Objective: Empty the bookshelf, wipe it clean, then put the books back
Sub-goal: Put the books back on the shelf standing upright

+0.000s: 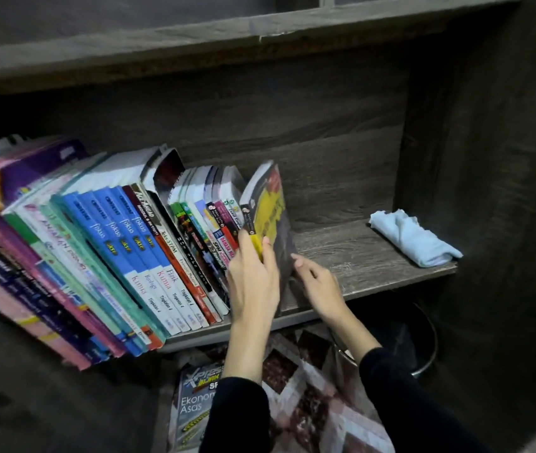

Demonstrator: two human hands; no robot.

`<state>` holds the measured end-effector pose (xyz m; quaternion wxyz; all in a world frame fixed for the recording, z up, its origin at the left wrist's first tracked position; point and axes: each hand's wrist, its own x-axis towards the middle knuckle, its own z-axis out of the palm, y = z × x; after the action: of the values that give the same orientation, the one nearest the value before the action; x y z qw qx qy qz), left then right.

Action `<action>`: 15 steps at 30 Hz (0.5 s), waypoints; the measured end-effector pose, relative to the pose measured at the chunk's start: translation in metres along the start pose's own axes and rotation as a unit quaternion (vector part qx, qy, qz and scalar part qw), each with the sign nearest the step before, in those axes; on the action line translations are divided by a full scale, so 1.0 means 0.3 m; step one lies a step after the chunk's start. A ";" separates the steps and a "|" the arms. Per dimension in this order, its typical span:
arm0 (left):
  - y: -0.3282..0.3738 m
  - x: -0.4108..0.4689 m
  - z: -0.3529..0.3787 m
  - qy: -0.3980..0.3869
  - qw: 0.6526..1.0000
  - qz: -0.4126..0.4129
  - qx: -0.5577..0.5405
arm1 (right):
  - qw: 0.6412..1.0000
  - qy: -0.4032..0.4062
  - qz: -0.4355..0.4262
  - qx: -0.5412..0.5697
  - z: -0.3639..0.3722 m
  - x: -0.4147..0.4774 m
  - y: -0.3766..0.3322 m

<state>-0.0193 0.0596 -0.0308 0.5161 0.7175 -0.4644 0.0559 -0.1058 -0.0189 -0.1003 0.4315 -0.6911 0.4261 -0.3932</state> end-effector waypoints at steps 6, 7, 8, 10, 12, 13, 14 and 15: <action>0.054 0.035 -0.200 0.098 0.994 0.047 -0.030 | 1.000 0.003 -0.014 -0.008 0.020 0.041 -0.069; 0.063 0.035 -0.241 0.124 0.990 0.056 -0.031 | 1.000 -0.002 -0.026 -0.012 0.027 0.045 -0.093; 0.073 0.033 -0.278 0.150 0.986 0.069 -0.031 | 0.999 -0.011 -0.043 -0.018 0.033 0.051 -0.117; 0.087 0.033 -0.346 0.199 0.975 0.089 -0.032 | 0.995 -0.047 -0.076 -0.031 0.051 0.066 -0.168; 0.090 0.038 -0.401 0.239 0.966 0.092 -0.043 | 0.990 -0.083 -0.102 -0.057 0.070 0.087 -0.209; 0.088 0.041 -0.424 0.252 0.962 0.093 -0.051 | 0.985 -0.095 -0.112 -0.087 0.078 0.101 -0.222; 0.084 0.044 -0.440 0.261 0.959 0.095 -0.059 | 0.979 -0.100 -0.121 -0.130 0.083 0.114 -0.230; 0.080 0.045 -0.456 0.267 0.956 0.097 -0.066 | 0.970 -0.096 -0.126 -0.184 0.090 0.127 -0.234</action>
<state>0.0255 0.1589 0.0562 0.6597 0.5921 -0.3797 0.2648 -0.0513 -0.0289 -0.0368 0.2832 -0.8413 0.3569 -0.2909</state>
